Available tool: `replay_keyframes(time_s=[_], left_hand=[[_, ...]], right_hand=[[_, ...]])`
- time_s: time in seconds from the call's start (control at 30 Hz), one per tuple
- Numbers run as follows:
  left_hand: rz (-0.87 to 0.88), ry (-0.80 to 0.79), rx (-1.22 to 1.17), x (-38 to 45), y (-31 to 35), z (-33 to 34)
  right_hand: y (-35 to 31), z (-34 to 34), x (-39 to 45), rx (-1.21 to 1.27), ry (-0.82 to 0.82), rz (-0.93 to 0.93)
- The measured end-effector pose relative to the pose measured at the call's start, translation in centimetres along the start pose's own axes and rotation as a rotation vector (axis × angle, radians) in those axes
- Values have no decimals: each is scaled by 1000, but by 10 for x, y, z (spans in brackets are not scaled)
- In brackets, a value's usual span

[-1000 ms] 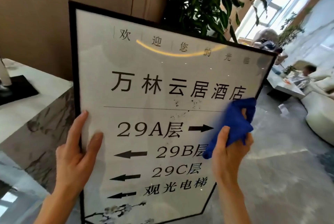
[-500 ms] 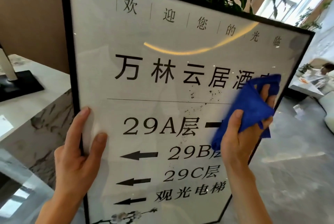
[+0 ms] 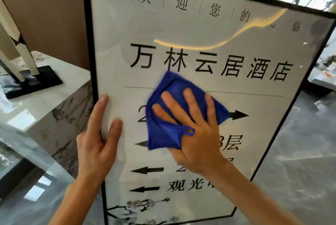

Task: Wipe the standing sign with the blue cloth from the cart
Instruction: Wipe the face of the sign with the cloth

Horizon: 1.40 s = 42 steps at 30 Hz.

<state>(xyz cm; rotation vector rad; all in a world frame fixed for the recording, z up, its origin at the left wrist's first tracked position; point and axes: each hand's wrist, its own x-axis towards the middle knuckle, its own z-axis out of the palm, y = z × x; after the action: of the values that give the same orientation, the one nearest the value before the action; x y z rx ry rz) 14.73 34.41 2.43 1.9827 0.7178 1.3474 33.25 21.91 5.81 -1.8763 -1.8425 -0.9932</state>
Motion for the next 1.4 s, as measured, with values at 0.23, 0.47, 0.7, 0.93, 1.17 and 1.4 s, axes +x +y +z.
replay_keyframes(time_s=[0.23, 0.47, 0.7, 0.93, 1.17, 1.4], left_hand=[[-38, 53, -52, 1, -2, 0], [-41, 51, 10, 1, 3, 0], [-48, 27, 27, 1, 9, -2], [-28, -7, 29, 2, 6, 0], [17, -23, 53, -3, -9, -6], [-47, 32, 29, 2, 10, -1]], right_hand=[[34, -19, -28, -12, -80, 27], [115, -54, -31, 88, 133, 476], [93, -38, -9, 50, 306, 720], [-23, 11, 14, -44, 101, 484], [-84, 24, 4, -24, -41, 155], [16, -14, -10, -35, 80, 347]])
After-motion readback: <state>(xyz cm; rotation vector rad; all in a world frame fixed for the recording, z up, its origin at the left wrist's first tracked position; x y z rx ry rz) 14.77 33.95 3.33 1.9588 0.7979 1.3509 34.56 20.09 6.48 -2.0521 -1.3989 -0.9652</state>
